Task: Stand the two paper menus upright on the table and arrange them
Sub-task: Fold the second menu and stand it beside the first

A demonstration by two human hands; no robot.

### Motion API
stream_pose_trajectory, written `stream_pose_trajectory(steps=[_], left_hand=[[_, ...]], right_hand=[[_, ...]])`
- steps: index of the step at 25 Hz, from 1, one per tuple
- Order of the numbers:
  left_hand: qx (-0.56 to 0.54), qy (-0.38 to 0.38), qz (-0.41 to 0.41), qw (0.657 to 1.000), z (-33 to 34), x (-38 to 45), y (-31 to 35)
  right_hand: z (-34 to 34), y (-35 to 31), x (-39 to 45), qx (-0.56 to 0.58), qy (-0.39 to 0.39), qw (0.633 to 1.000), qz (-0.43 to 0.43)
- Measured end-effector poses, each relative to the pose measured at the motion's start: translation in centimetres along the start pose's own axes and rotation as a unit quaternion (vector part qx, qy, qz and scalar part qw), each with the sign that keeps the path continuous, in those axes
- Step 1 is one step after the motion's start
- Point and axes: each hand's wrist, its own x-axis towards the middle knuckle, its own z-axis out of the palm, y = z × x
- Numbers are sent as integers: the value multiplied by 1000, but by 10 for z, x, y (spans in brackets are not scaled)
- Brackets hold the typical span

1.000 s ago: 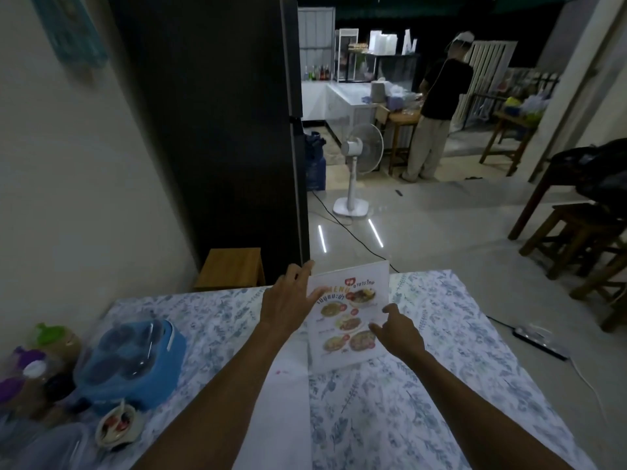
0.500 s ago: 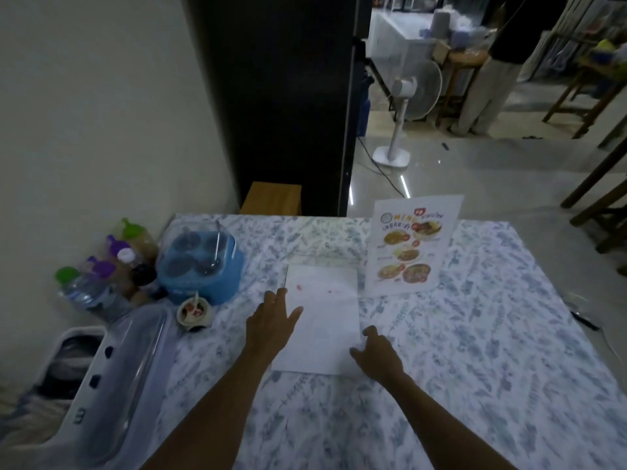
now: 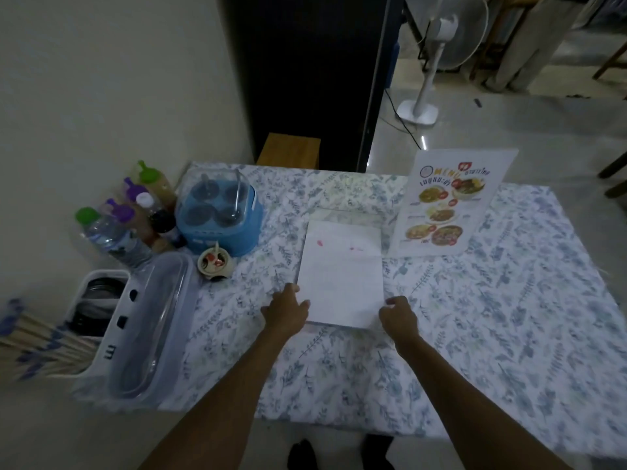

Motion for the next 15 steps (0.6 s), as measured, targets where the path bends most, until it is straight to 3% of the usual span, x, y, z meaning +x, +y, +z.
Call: stream_pose_trajectory(steps=[3, 5, 9, 12, 15], left_hand=[[-58, 49, 0, 997, -30, 5, 18], [-96, 75, 18, 992, -59, 6, 41], [-145, 124, 95, 977, -112, -9, 75], [-159, 179, 166, 957, -123, -26, 68], [-158, 233, 186, 941, -123, -41, 55]], right_hand=[[-14, -23, -6, 2, 54, 997, -49], [-28, -54, -5, -16, 78, 988, -130], [-64, -103, -3, 39, 59, 976, -206], [-80, -110, -16, 52, 63, 963, -256], [-86, -106, -27, 51, 67, 951, -296]])
